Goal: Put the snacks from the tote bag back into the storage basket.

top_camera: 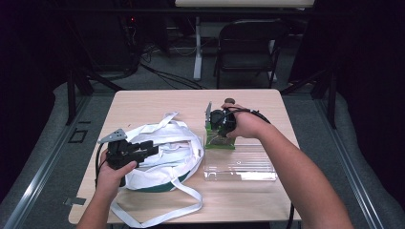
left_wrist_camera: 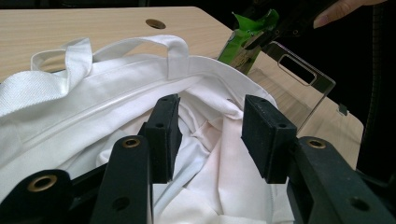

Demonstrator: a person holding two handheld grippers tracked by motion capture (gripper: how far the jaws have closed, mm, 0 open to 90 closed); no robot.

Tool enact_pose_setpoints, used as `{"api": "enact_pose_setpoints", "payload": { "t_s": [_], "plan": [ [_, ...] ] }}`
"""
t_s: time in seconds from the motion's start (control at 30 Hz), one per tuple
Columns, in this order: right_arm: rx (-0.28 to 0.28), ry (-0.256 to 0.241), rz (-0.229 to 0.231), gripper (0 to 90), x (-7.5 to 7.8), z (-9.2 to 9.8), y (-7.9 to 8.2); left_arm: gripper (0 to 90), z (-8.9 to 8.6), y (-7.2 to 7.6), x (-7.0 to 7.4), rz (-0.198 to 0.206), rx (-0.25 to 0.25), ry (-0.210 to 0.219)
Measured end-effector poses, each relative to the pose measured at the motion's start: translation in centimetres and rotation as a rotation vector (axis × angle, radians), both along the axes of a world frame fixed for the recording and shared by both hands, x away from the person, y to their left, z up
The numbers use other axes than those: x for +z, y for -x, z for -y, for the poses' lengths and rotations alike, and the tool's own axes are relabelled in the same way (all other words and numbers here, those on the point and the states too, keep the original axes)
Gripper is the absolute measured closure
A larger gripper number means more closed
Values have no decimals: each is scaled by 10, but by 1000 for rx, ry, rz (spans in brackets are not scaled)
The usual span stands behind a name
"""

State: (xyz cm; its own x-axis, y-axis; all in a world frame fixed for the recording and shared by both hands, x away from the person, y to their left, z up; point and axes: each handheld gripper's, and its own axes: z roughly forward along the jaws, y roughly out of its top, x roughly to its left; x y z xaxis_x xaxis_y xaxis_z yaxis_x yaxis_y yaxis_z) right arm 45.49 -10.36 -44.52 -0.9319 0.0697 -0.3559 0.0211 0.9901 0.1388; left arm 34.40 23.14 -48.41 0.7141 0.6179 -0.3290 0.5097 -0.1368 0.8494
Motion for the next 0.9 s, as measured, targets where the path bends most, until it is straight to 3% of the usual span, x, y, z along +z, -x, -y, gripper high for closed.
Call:
{"api": "enact_pose_setpoints", "payload": {
  "t_s": [0.43, 0.9],
  "plan": [
    [-44, -42, -8, 462, 5, 1, 1, 561, 1, 0, -1, -5, 4, 9],
    [-44, -51, 18, 433, 12, 2, 4, 536, -1, 0, 0, -5, 20, 0]
  ]
}}
